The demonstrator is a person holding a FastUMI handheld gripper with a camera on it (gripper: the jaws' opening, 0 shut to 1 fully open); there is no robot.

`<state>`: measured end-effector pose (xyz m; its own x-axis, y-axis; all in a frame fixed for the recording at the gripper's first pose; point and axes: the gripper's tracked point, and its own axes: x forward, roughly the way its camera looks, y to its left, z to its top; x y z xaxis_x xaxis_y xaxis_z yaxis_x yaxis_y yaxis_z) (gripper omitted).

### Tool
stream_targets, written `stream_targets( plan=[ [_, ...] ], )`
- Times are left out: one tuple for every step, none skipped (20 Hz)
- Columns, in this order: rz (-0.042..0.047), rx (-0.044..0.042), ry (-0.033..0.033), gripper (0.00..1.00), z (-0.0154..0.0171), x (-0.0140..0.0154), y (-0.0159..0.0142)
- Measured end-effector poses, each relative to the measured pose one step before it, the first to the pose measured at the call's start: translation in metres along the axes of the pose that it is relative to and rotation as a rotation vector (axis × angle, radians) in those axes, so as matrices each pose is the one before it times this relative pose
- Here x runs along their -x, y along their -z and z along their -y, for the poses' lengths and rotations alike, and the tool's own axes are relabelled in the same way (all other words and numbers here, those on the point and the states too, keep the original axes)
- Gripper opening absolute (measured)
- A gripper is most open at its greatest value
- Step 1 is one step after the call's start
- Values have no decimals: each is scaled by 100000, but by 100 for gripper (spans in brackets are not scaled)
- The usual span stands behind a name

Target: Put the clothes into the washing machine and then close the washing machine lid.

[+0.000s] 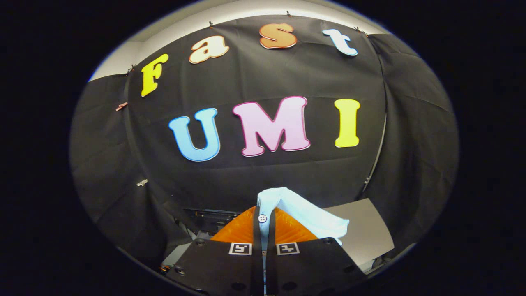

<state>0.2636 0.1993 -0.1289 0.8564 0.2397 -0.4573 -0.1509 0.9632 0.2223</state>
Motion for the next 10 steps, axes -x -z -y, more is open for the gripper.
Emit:
stream_targets(
  plan=[
    [-660, -262, -2295, 7, -1689, -29, 127],
    [-1048, -382, -2456, 7, -1681, -284, 307],
    [-1405, -82, -2615, 7, -1873, -430, 521],
    [-858, 486, -2646, 7, -1928, -148, 509],
    [-597, 1313, -1811, 7, -1599, -281, 971],
    [-1087, 1463, -1471, 7, -1418, -649, 664],
    [-1479, 773, -1715, 7, -1523, -963, 851],
    [-1597, 696, -1515, 7, -1402, -977, 825],
    [-1442, 878, -893, 7, -1095, -1020, 920],
    [-1096, 898, -126, 7, -731, -1037, 631]
  ],
)
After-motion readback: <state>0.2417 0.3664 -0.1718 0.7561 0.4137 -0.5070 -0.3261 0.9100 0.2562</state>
